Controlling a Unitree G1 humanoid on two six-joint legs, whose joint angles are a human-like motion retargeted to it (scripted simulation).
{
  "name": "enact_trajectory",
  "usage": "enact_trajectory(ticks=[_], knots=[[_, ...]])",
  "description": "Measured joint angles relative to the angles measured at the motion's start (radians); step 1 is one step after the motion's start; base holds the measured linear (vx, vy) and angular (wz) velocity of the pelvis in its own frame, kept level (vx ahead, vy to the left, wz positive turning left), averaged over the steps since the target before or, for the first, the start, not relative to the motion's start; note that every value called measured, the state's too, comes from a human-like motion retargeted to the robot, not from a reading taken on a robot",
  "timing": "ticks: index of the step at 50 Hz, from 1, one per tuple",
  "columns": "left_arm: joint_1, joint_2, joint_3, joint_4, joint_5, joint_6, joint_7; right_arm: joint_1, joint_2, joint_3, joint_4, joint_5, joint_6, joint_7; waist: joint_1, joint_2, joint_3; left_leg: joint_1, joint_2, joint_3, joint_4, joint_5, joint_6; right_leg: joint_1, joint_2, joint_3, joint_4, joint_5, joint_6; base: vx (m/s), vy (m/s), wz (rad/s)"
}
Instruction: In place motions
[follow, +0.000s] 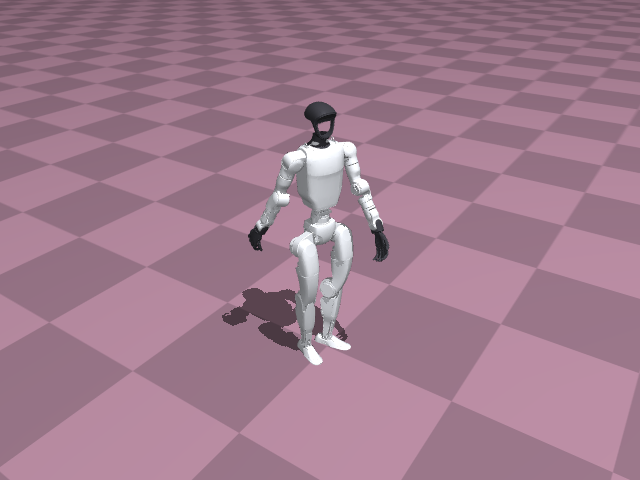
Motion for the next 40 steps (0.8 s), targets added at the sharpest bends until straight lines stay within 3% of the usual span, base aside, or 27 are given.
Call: enact_trajectory(ticks=[10,15,25,32,40], knots=[[0.230,-0.036,0.054,0.198,0.082,0.010,0.011,-0.269,0.104,0.142,-0.022,0.022,-0.073,0.032,0.020,0.032,-0.001,-0.003,-0.013,-0.018,-0.002,0.003,0.002,0.002,-0.007,-0.018,-0.008,0.003,-0.001,-0.01,0.03,0.06],[0.436,-0.036,0.136,0.304,0.102,0.008,0.064,-0.439,0.153,0.213,-0.169,-0.012,-0.096,0.103,0.029,0.040,0.008,0.002,-0.023,-0.033,-0.002,0.004,0.002,0.008,-0.016,-0.032,-0.006,0.000,0.000,0.00,0.02,0.09],[0.797,0.033,0.263,0.312,0.108,0.049,0.036,-0.636,0.219,0.236,-0.438,0.072,-0.144,0.161,0.033,0.046,0.021,-0.002,-0.027,-0.066,0.000,0.009,0.005,0.017,-0.020,-0.055,-0.003,-0.009,0.003,0.00,0.00,0.14],[0.780,0.049,0.272,0.312,0.095,0.071,0.030,-0.615,0.212,0.264,-0.424,0.053,-0.163,0.151,0.026,0.032,0.018,-0.004,-0.027,-0.075,-0.001,0.010,0.006,0.017,-0.019,-0.062,-0.001,-0.011,0.004,0.00,0.00,0.03],[0.513,0.000,0.155,0.312,0.052,0.060,0.069,-0.428,0.176,0.262,-0.270,-0.047,-0.153,0.134,0.005,0.014,0.005,0.000,-0.015,-0.041,-0.007,0.005,0.005,0.007,-0.009,-0.040,-0.003,-0.002,0.003,0.01,-0.04,-0.19]])
